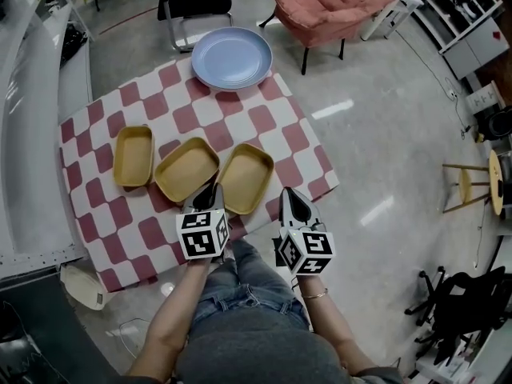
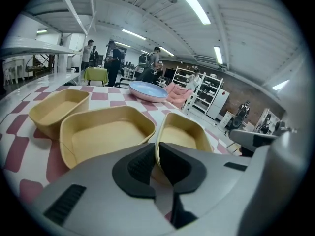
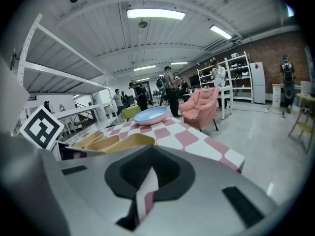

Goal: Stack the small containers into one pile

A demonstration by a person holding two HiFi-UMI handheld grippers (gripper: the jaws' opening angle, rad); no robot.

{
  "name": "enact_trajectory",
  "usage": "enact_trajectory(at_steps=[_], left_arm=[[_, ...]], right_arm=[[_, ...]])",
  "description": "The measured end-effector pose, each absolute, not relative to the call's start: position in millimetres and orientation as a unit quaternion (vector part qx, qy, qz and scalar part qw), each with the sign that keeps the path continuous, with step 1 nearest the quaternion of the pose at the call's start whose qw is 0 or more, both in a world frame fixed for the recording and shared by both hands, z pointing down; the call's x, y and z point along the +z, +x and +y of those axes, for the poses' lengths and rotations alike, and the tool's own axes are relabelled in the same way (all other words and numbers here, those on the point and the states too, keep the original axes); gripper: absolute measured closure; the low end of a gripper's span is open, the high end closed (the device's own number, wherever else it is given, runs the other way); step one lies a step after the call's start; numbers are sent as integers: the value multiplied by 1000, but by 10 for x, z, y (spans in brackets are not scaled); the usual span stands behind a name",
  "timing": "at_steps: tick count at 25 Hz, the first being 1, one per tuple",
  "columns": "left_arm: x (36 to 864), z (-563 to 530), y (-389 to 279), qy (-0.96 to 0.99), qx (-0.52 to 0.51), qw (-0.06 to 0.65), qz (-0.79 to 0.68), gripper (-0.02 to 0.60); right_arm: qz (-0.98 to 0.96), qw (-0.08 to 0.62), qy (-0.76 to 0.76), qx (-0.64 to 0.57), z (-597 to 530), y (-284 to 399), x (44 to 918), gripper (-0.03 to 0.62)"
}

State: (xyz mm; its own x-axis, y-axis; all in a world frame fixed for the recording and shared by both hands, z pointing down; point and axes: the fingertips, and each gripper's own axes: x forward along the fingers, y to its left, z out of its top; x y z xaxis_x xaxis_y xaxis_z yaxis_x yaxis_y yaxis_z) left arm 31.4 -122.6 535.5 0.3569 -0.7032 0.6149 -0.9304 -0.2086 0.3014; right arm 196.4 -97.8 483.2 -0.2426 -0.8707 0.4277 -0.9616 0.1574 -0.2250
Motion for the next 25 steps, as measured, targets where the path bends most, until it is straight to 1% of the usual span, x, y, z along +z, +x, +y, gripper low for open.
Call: enact_trajectory(at_steps=[6,11,16,25], left_arm=[[5078,-1160,97,748,128,323,-565,541],[4831,-1151,-234,734,75,328,-590,541],[4633,-1129,-732,704,43,312,-636,541],[4577,-980,-1662,631,30,296,-717,541]], right_arm=[[-770,104,588,224,-1007,1782,4810,583],[-794,105,559,215,-1049,1479,4762,584],[-823,105,519,207,-1110,1130,4701,584],[-869,111,441,197,-1277,446,4647,583]])
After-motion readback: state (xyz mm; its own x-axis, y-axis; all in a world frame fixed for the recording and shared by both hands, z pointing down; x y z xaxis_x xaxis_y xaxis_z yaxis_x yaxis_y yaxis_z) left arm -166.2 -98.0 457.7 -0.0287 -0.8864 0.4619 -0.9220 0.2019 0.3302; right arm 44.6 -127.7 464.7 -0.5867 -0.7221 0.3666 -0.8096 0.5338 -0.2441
